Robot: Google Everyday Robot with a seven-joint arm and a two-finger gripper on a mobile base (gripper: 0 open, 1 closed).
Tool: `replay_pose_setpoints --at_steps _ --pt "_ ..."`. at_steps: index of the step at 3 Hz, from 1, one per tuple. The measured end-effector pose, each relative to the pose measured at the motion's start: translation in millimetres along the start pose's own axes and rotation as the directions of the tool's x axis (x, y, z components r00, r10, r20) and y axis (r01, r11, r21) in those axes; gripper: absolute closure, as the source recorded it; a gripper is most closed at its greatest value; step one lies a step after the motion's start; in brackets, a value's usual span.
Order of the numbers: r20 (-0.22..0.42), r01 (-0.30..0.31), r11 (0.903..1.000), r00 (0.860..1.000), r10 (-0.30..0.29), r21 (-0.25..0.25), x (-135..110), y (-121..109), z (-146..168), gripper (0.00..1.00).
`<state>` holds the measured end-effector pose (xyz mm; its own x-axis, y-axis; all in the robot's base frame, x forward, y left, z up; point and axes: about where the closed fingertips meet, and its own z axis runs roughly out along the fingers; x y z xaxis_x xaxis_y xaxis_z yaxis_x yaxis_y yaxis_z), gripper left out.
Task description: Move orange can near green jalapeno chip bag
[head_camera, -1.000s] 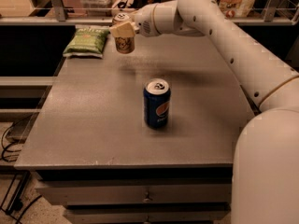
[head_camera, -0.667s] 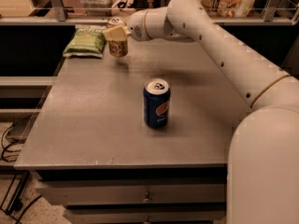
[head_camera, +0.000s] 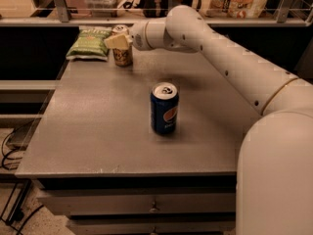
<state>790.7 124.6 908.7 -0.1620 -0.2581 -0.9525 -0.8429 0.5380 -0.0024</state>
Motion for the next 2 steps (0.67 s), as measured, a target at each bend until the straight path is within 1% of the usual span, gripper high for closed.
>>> replay_pose_setpoints --at_steps 1,2 --pt "-0.018 -0.006 0.9996 1.000 0.007 0.029 5.9 -1.9 -0.4 0.00" --pt "-0.019 -0.007 0.9995 1.000 0.008 0.031 6.5 -2.1 -0.4 0.00"
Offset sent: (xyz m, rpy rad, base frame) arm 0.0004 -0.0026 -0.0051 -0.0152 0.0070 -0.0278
